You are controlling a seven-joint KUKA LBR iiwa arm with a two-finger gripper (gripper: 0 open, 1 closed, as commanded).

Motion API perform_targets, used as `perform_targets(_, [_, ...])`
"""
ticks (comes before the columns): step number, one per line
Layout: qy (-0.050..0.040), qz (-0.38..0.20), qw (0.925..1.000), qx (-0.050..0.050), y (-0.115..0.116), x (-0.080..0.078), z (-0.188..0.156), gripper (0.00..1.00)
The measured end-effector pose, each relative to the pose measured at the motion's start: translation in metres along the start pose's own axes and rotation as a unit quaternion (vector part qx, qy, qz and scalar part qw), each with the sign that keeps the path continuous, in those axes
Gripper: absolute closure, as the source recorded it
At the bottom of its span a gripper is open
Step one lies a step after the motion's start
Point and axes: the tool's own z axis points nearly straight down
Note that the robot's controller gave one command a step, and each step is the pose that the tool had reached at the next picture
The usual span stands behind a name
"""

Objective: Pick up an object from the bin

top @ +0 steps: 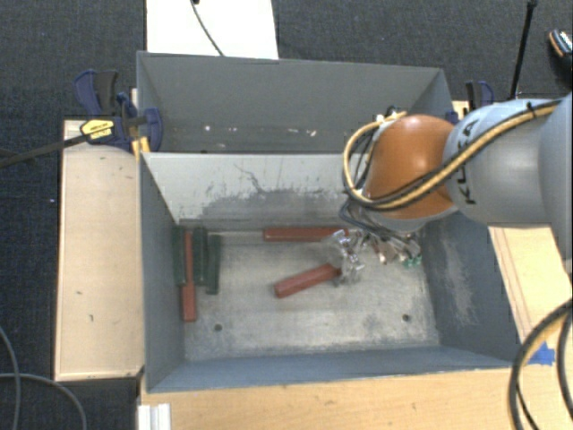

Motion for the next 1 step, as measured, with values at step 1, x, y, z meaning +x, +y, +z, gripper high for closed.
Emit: perform_targets(1, [-0.0033, -0.017, 0.9999, 0.001, 0.0393, 0.0062, -0.1455, 1.00])
